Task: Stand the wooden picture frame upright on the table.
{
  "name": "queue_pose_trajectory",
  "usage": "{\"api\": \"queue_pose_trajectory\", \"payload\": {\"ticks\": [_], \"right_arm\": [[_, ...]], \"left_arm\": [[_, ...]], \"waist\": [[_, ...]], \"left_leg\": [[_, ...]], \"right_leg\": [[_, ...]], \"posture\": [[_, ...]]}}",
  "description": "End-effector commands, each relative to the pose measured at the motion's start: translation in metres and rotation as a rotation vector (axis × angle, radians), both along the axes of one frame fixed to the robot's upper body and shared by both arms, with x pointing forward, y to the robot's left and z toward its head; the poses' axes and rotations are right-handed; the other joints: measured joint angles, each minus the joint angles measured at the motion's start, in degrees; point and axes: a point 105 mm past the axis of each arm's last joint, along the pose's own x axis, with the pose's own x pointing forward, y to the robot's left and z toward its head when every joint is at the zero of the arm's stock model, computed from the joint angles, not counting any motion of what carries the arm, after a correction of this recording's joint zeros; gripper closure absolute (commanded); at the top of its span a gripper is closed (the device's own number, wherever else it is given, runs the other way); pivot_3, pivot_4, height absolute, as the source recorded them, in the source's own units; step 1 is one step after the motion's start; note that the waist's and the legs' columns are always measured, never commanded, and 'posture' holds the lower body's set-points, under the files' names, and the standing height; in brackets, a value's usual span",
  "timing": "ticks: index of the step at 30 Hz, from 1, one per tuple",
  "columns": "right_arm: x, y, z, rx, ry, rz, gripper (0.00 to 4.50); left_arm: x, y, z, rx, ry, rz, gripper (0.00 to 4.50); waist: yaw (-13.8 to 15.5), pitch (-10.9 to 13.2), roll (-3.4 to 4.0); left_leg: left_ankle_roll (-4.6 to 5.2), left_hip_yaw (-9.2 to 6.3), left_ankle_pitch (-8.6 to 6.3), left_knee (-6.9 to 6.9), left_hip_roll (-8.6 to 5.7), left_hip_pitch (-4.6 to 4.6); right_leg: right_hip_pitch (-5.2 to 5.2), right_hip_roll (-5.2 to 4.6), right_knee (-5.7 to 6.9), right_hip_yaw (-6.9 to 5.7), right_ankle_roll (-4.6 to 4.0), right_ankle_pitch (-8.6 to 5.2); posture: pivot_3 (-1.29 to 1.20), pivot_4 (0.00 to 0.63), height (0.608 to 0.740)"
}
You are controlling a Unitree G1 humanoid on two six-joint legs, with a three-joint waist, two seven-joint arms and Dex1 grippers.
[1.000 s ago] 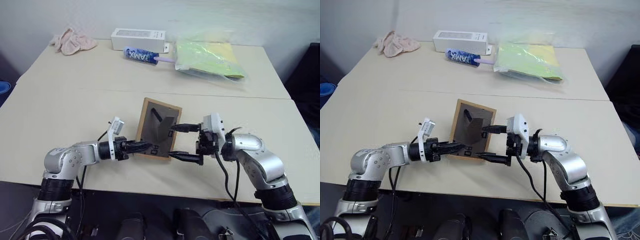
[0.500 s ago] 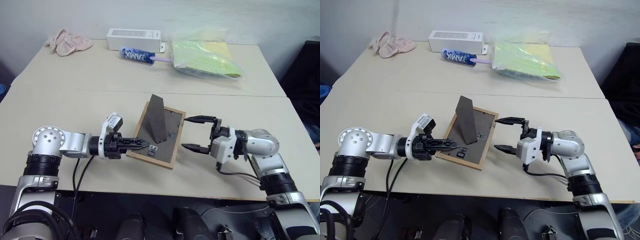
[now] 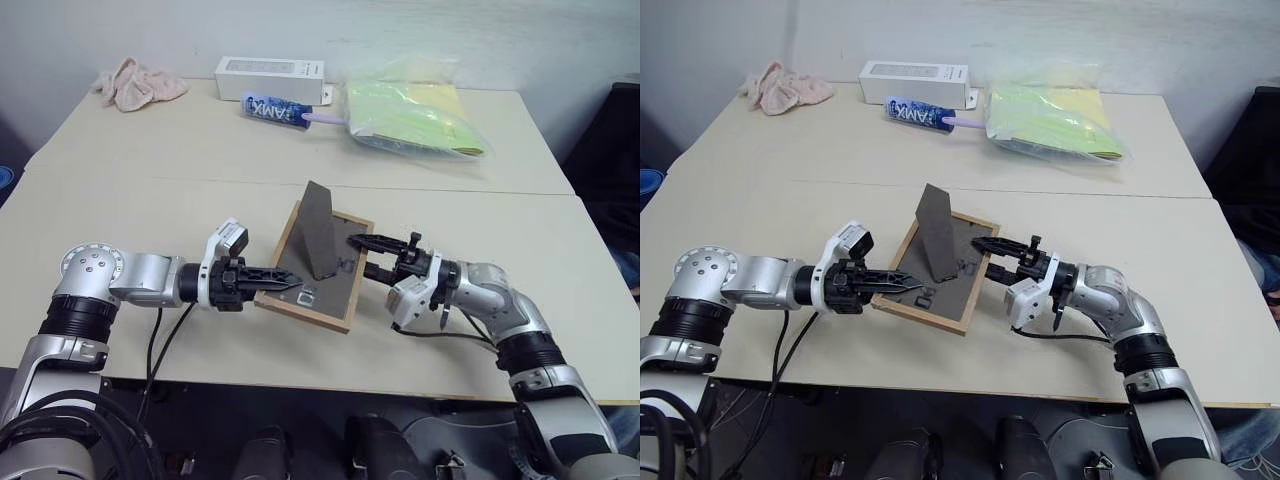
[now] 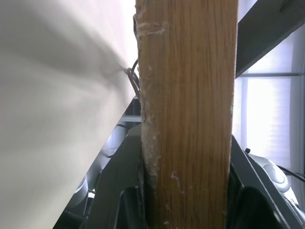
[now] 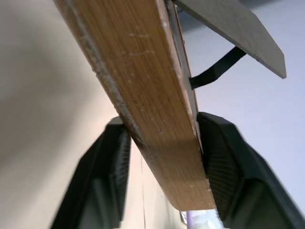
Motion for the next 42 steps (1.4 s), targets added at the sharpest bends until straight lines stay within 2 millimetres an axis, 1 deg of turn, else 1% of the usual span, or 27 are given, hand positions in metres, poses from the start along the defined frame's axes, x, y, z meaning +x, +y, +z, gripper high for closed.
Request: {"api": "queue_pose_trajectory", "payload": {"ticks": [1,2,3,4,5,7,8,9,10,12,14,16,18,19,20,21,22,23,25,26,28,30,34,37,40,42], "right_arm": [[0.004,-0.002,0.019,0.100,-0.058,-0.018,2.91],[0.004,-0.002,0.019,0.105,-0.062,-0.020,2.93],[0.005,-0.002,0.020,0.111,-0.058,-0.024,3.00],[0.005,-0.003,0.021,0.119,-0.063,-0.025,3.17],[0.005,-0.004,0.024,0.127,-0.068,-0.025,3.24],[0.006,-0.009,0.030,0.168,-0.047,-0.030,3.25],[0.006,-0.010,0.032,0.184,-0.032,-0.031,3.25],[0.006,-0.012,0.034,0.205,-0.012,-0.030,3.25],[0.007,-0.015,0.036,0.239,0.019,-0.038,3.25],[0.007,-0.019,0.034,0.281,0.115,-0.033,3.25],[0.010,-0.024,0.035,0.360,0.216,-0.042,3.25],[0.015,-0.029,0.031,0.488,0.459,-0.029,3.25],[0.018,-0.035,0.028,0.645,0.746,0.019,3.25],[0.017,-0.037,0.028,0.685,0.839,0.046,3.25],[0.015,-0.038,0.028,0.706,0.903,0.068,3.25],[0.015,-0.038,0.020,0.721,1.031,0.069,3.25],[0.013,-0.038,0.017,0.730,1.095,0.078,3.25],[0.013,-0.039,0.011,0.761,1.187,0.076,3.25],[0.013,-0.040,0.004,0.802,1.296,0.071,3.25],[0.013,-0.040,0.002,0.813,1.333,0.068,3.25],[0.019,-0.043,-0.010,0.845,1.373,0.019,3.25],[0.026,-0.048,-0.022,0.863,1.363,-0.029,3.25],[0.028,-0.051,-0.043,0.845,1.379,-0.067,3.25],[0.026,-0.050,-0.056,0.841,1.422,-0.089,3.25],[0.028,-0.051,-0.065,0.847,1.448,-0.138,3.25],[0.031,-0.052,-0.065,0.866,1.451,-0.158,3.25]], "left_arm": [[-0.007,-0.005,0.023,-0.074,-0.072,-0.059,2.88],[-0.008,-0.005,0.024,-0.079,-0.079,-0.061,2.49],[-0.008,-0.005,0.026,-0.080,-0.093,-0.058,2.27],[-0.008,-0.004,0.027,-0.075,-0.115,-0.046,1.96],[-0.008,-0.002,0.029,-0.072,-0.143,-0.026,1.65],[-0.001,0.016,0.036,0.010,-0.300,0.151,0.95],[0.001,0.023,0.038,0.044,-0.354,0.212,0.71],[0.008,0.036,0.044,0.039,-0.423,0.321,0.35],[0.009,0.051,0.042,0.083,-0.477,0.379,0.35],[0.007,0.077,0.029,0.204,-0.561,0.445,0.35],[0.006,0.087,0.028,0.227,-0.707,0.470,0.35],[0.009,0.091,0.028,0.271,-0.896,0.489,0.35],[0.009,0.085,0.029,0.322,-1.108,0.459,0.35],[0.010,0.082,0.032,0.317,-1.186,0.462,0.35],[0.011,0.080,0.034,0.311,-1.238,0.466,0.35],[0.009,0.076,0.034,0.292,-1.288,0.443,0.35],[0.009,0.071,0.032,0.289,-1.326,0.415,0.00],[0.006,0.065,0.030,0.286,-1.376,0.370,0.00],[0.003,0.058,0.025,0.291,-1.431,0.315,0.00],[0.003,0.057,0.023,0.295,-1.443,0.302,0.00],[-0.003,0.049,0.016,0.279,-1.436,0.241,0.00],[-0.007,0.045,0.012,0.259,-1.423,0.207,0.00],[-0.005,0.047,0.013,0.253,-1.423,0.211,0.00],[-0.002,0.048,0.015,0.252,-1.423,0.216,0.00],[-0.001,0.049,0.015,0.261,-1.427,0.211,0.00],[-0.001,0.050,0.014,0.265,-1.428,0.211,0.00]], "waist": [[-0.01,0.00,0.00],[-0.02,0.00,0.00],[-0.03,0.00,0.00],[-0.04,0.00,0.00],[-0.09,0.00,0.01],[-0.50,0.01,0.01],[-0.90,0.01,0.01],[-0.94,0.01,0.01],[-1.04,0.02,0.03],[-1.29,0.02,0.03],[-1.26,0.12,0.21],[-0.63,0.14,0.23],[0.33,0.14,0.23],[0.54,0.14,0.23],[0.82,0.15,0.25],[0.94,0.16,0.26],[0.99,0.16,0.26],[1.00,0.16,0.27],[0.96,0.16,0.27],[0.96,0.17,0.28],[0.67,0.17,0.29],[0.10,0.17,0.29],[0.01,0.18,0.30],[0.08,0.17,0.29],[0.02,0.16,0.29],[-0.02,0.15,0.29]], "left_leg": [[0.00,0.00,0.00,0.00,0.00,0.00],[-0.01,0.00,0.01,0.00,0.00,0.00],[-0.02,0.00,0.01,0.00,0.01,0.00],[-0.02,0.01,0.01,0.00,0.01,0.00],[-0.02,0.01,0.01,0.00,0.01,0.00],[-0.02,0.01,0.01,-0.01,0.02,0.00],[-0.02,0.01,0.01,-0.04,0.04,0.00],[-0.03,-0.01,0.01,-0.07,0.06,0.02],[-0.04,-0.03,0.02,-0.07,0.08,0.02],[-0.06,-0.01,0.03,-0.09,0.07,0.05],[-0.07,0.03,0.03,-0.17,0.05,0.12],[-0.06,0.04,0.03,-0.18,0.03,0.14],[-0.05,-0.01,0.03,-0.16,0.05,0.12],[-0.01,-0.05,0.01,-0.16,0.05,0.08],[0.01,-0.07,-0.01,-0.15,0.05,0.05],[0.08,-0.07,-0.05,-0.16,0.03,0.03],[0.11,-0.06,-0.08,-0.16,0.03,0.02],[0.13,-0.07,-0.09,-0.19,0.03,0.01],[0.14,-0.06,-0.10,-0.24,0.04,0.01],[0.14,-0.06,-0.10,-0.27,0.04,0.01],[0.15,-0.04,-0.10,-0.32,0.04,0.00],[0.15,-0.04,-0.10,-0.35,0.05,0.00],[0.14,0.00,-0.08,-0.41,0.04,0.06],[0.15,0.00,-0.07,-0.39,0.04,0.10],[0.15,0.00,-0.07,-0.39,0.04,0.15],[0.14,0.00,-0.07,-0.43,0.04,0.22]], "right_leg": [[0.00,0.00,0.00,0.00,0.00,0.00],[0.00,0.01,0.00,0.00,0.00,0.00],[0.00,0.02,0.00,0.00,0.00,0.00],[0.00,0.01,0.01,0.00,-0.01,0.00],[0.00,0.01,0.00,0.00,0.00,0.00],[0.00,0.01,0.00,0.02,-0.01,0.00],[-0.02,0.02,-0.02,0.06,0.00,0.00],[-0.03,0.02,-0.02,0.07,-0.02,-0.01],[-0.03,0.02,-0.05,0.04,-0.03,-0.01],[-0.01,0.03,-0.25,0.04,-0.05,-0.03],[0.03,0.04,-0.25,0.06,-0.08,-0.04],[0.07,0.02,-0.27,0.06,-0.09,-0.05],[0.10,0.00,-0.32,0.00,-0.09,-0.05],[0.10,-0.04,-0.35,-0.01,-0.09,-0.04],[0.10,-0.06,-0.36,-0.02,-0.09,-0.04],[0.10,-0.11,-0.40,-0.02,-0.09,-0.04],[0.09,-0.11,-0.42,-0.02,-0.09,-0.04],[0.09,-0.12,-0.47,-0.02,-0.09,-0.04],[0.08,-0.12,-0.52,-0.03,-0.09,-0.04],[0.07,-0.12,-0.54,-0.03,-0.08,-0.04],[0.04,-0.12,-0.54,-0.03,-0.08,-0.04],[0.04,-0.12,-0.53,-0.03,-0.08,-0.04],[0.02,-0.10,-0.45,0.00,-0.07,-0.03],[0.05,-0.11,-0.40,0.01,-0.07,-0.03],[0.08,-0.11,-0.38,0.02,-0.07,-0.03],[0.13,-0.11,-0.38,0.03,-0.07,-0.03]], "posture": [[0.00,0.150,0.740],[0.00,0.150,0.740],[0.00,0.150,0.740],[0.00,0.150,0.740],[0.00,0.150,0.740],[0.00,0.150,0.740],[0.00,0.150,0.740],[0.00,0.150,0.740],[0.00,0.150,0.740],[0.00,0.150,0.740],[0.00,0.150,0.740],[0.00,0.150,0.740],[0.00,0.150,0.740],[0.00,0.150,0.740],[0.00,0.150,0.740],[0.00,0.150,0.740],[0.00,0.150,0.740],[0.00,0.150,0.740],[0.00,0.150,0.740],[0.00,0.150,0.740],[0.00,0.150,0.740],[0.00,0.150,0.740],[0.00,0.150,0.740],[0.00,0.150,0.740],[0.00,0.150,0.740],[0.00,0.150,0.740]]}}
